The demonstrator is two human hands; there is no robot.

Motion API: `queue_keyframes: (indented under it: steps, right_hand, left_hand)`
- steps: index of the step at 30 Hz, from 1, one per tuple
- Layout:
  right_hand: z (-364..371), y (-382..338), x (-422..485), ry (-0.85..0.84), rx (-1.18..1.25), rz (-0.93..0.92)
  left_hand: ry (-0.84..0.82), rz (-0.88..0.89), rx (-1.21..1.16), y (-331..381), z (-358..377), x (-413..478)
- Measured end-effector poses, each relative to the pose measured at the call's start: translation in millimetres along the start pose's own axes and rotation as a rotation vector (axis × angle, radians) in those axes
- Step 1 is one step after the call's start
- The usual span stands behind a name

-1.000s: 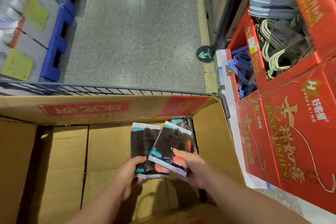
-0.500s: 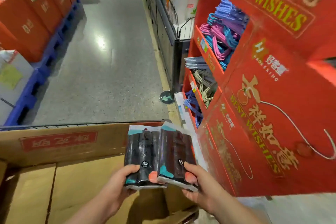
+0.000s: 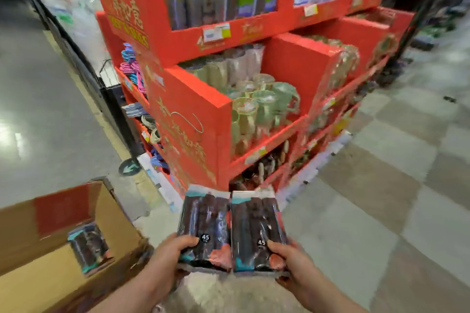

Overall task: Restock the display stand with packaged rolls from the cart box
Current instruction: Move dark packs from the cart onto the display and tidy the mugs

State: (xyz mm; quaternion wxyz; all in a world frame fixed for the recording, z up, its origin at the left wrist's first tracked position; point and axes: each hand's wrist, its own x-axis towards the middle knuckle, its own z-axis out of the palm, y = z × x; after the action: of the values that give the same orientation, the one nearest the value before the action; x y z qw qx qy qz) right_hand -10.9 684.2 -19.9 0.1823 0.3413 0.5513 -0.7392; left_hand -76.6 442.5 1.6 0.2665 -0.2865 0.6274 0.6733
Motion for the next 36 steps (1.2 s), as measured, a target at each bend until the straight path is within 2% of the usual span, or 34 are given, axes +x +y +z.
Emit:
queue_keyframes:
  steps: [7, 14, 23, 28, 31, 36]
  right_hand:
    - [-114, -25, -60, 0.178, 0.128, -0.120]
    - [-166, -95, -68, 0.203, 0.131, -0.308]
    - [-180, -220, -25, 0.193, 0.083, -0.437]
    - [-162, -307, 12, 0.134, 0.027, -0.479]
    - [-146, -352, 36, 0.069, 0.014, -0.502]
    - [-106, -421, 61, -0.108, 0.018, -0.503]
  left_hand:
    - [-0.135, 0.041, 0.085, -12, 124, -43]
    - [-0.256, 0.113, 0.156, 20, 189, -64]
    - [-0.343, 0.239, 0.018, 114, 269, -14]
    - [-0.310, 0.329, -0.060, 191, 296, 18]
    - [-0.309, 0.416, -0.105, 235, 299, 32]
    - [-0.176, 0.527, -0.193, 292, 288, 39]
